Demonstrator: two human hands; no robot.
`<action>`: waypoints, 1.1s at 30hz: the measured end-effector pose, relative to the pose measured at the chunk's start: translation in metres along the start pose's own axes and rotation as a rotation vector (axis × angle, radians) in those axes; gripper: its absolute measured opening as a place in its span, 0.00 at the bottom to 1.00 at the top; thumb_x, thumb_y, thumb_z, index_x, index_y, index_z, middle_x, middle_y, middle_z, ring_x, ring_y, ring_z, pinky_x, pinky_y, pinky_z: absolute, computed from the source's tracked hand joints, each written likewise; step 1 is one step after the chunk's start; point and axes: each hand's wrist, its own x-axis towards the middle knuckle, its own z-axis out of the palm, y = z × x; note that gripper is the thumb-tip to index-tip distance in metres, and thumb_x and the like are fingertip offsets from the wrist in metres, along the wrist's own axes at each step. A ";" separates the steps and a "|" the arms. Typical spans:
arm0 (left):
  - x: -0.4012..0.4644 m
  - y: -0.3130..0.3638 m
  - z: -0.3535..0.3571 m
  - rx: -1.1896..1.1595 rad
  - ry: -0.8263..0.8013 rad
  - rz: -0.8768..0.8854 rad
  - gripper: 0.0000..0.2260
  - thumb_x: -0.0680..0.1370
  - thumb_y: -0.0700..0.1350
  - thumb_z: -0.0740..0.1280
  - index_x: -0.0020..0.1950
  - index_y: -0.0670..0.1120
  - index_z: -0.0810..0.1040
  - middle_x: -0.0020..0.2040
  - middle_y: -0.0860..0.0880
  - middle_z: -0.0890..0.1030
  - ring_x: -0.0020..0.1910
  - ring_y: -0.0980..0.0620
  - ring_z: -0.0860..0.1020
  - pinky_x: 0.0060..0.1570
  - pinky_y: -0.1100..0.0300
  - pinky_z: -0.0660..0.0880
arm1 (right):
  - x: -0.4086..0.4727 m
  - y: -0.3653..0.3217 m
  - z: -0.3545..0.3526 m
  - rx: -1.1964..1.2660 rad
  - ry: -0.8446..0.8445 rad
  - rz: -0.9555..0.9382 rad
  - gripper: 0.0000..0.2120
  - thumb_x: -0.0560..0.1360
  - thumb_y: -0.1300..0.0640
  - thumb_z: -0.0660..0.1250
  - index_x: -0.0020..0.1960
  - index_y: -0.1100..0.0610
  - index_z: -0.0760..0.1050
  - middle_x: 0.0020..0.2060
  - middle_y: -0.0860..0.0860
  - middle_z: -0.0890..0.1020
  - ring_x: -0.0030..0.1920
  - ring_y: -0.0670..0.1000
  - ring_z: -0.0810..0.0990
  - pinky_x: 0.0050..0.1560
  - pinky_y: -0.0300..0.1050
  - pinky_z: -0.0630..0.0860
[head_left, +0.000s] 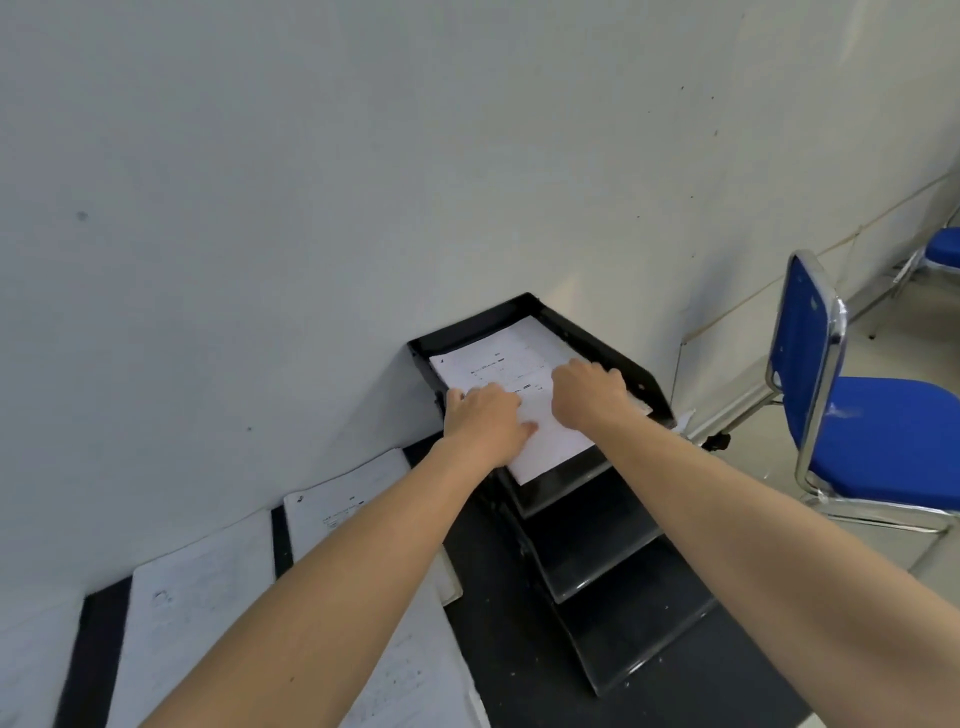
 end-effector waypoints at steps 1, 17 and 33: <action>-0.006 -0.009 -0.007 -0.070 0.059 0.020 0.23 0.83 0.59 0.61 0.72 0.48 0.74 0.69 0.46 0.75 0.67 0.44 0.73 0.66 0.47 0.66 | -0.001 -0.012 -0.009 0.014 0.029 -0.011 0.14 0.79 0.62 0.60 0.62 0.57 0.77 0.59 0.54 0.79 0.59 0.58 0.79 0.56 0.52 0.71; -0.197 -0.254 0.083 -0.213 0.471 -0.349 0.19 0.83 0.54 0.62 0.68 0.44 0.76 0.68 0.44 0.74 0.67 0.42 0.73 0.62 0.47 0.74 | -0.105 -0.300 0.051 0.382 0.300 -0.324 0.16 0.82 0.55 0.61 0.68 0.59 0.75 0.64 0.57 0.79 0.63 0.61 0.78 0.55 0.52 0.75; -0.283 -0.232 0.238 -0.397 0.225 -0.598 0.10 0.83 0.46 0.61 0.55 0.41 0.77 0.56 0.41 0.79 0.52 0.42 0.77 0.44 0.53 0.71 | -0.195 -0.313 0.209 0.549 -0.094 -0.249 0.19 0.76 0.41 0.68 0.43 0.57 0.71 0.36 0.51 0.76 0.37 0.52 0.77 0.35 0.44 0.71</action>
